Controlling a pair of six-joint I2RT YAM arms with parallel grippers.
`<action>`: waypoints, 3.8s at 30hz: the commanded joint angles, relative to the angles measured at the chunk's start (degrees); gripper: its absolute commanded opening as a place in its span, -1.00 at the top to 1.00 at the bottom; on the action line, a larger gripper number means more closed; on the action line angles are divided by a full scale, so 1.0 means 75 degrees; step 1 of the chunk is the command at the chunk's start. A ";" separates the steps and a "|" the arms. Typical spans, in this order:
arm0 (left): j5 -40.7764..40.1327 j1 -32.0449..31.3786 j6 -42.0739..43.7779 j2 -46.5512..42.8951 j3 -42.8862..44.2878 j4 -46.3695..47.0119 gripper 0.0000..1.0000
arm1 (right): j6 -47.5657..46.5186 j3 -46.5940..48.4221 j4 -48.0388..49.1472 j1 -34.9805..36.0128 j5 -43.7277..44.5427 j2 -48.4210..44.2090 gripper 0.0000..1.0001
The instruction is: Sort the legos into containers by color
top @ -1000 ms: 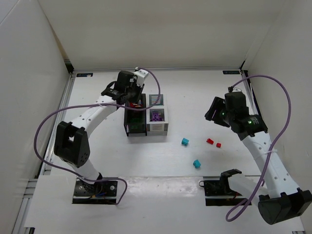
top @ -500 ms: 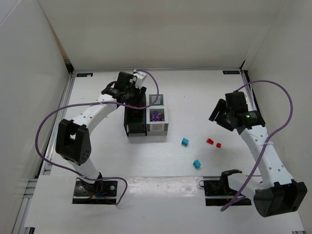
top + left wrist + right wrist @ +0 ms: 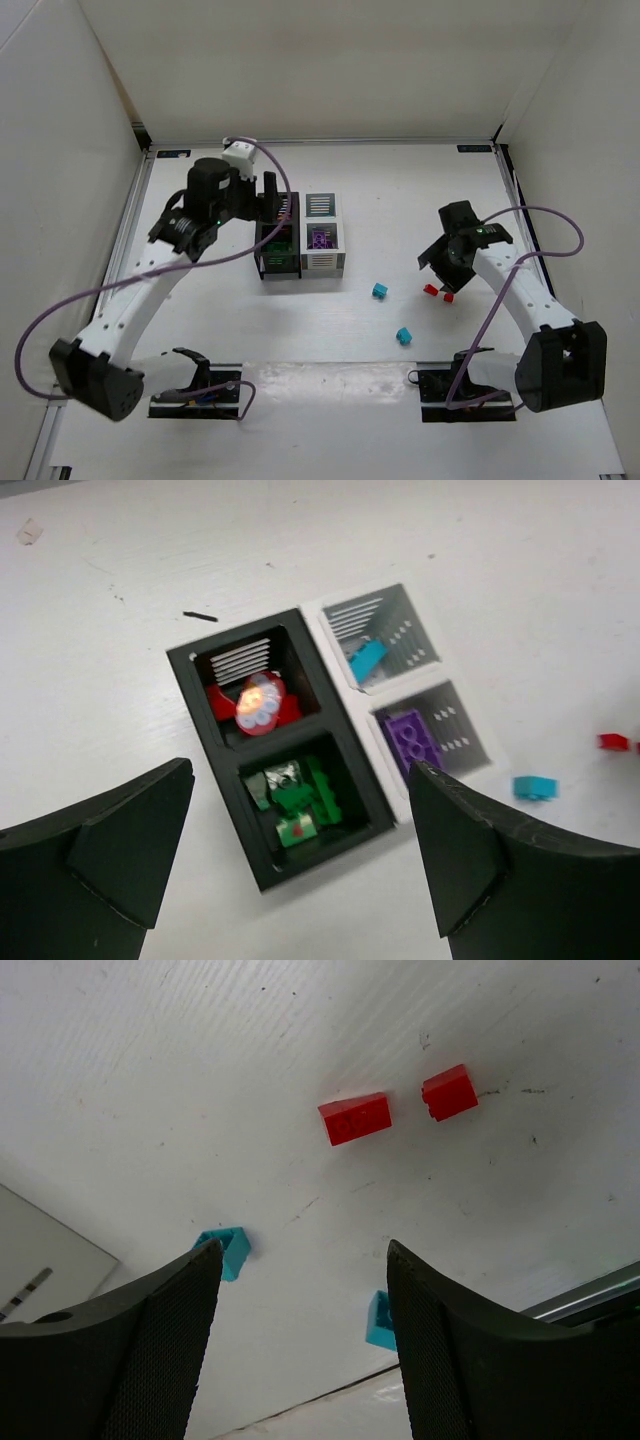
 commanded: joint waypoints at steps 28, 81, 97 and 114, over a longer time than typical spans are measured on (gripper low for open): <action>-0.0812 -0.2855 -0.1301 -0.1692 -0.1879 -0.0737 -1.00 | -0.3865 -0.0902 0.2043 -0.2637 -0.0615 -0.0143 -0.51; -0.1304 -0.2866 -0.1606 -0.1270 -0.2078 -0.1382 -1.00 | -0.3992 0.1513 -0.1239 -0.1934 -0.0544 0.4791 0.19; -0.1374 -0.2855 -0.1641 -0.1176 -0.1961 -0.1440 -1.00 | -0.4027 0.1395 -0.1040 -0.2016 -0.0649 0.4756 0.57; -0.2590 -0.2808 -0.3569 -0.2652 -0.2640 -0.2748 -1.00 | -0.3746 0.4849 -0.2937 0.0405 0.0006 0.3056 0.67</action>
